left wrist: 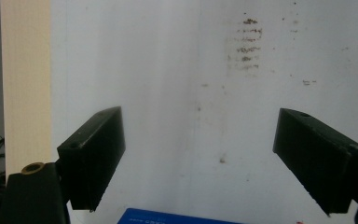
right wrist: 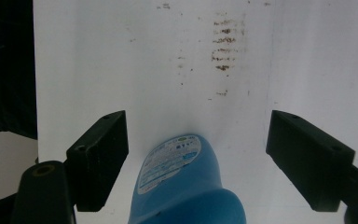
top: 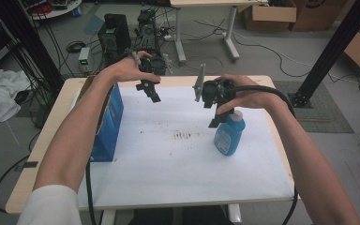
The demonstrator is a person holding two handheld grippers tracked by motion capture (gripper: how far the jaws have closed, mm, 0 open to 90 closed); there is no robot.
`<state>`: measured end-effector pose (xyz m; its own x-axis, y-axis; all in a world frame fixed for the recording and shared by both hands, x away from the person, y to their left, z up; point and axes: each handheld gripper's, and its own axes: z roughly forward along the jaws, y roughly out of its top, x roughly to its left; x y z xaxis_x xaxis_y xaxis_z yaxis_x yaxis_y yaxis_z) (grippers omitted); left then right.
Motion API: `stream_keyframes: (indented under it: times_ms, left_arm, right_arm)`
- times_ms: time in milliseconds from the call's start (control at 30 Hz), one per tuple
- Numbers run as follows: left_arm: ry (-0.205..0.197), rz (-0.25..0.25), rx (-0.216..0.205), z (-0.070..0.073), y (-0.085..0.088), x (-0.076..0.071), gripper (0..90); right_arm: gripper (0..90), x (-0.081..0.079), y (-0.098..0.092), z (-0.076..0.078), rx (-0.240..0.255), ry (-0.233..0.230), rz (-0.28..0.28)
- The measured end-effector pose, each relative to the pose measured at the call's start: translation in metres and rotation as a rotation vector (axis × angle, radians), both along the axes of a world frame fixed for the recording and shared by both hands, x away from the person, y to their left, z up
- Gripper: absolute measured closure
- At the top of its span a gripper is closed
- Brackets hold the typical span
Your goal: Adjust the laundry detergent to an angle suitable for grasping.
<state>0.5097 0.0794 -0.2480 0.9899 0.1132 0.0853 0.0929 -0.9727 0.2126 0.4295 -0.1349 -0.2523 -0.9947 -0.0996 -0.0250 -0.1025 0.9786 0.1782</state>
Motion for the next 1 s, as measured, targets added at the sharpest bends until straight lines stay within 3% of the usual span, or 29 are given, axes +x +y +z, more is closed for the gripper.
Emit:
stream_keyframes:
  times_ms: [467,1000]
  left_arm:
    - [0.005,0.011,-0.014,0.0017,0.004,0.0022,17.3]
    - [0.001,0.003,0.003,0.005,0.0031,-0.0046,17.3]
  right_arm:
    - [20.9,0.0003,-0.0005,0.0014,0.005,-0.006,-0.004]
    - [20.8,-0.0038,0.0003,0.0014,-0.005,-0.016,0.002]
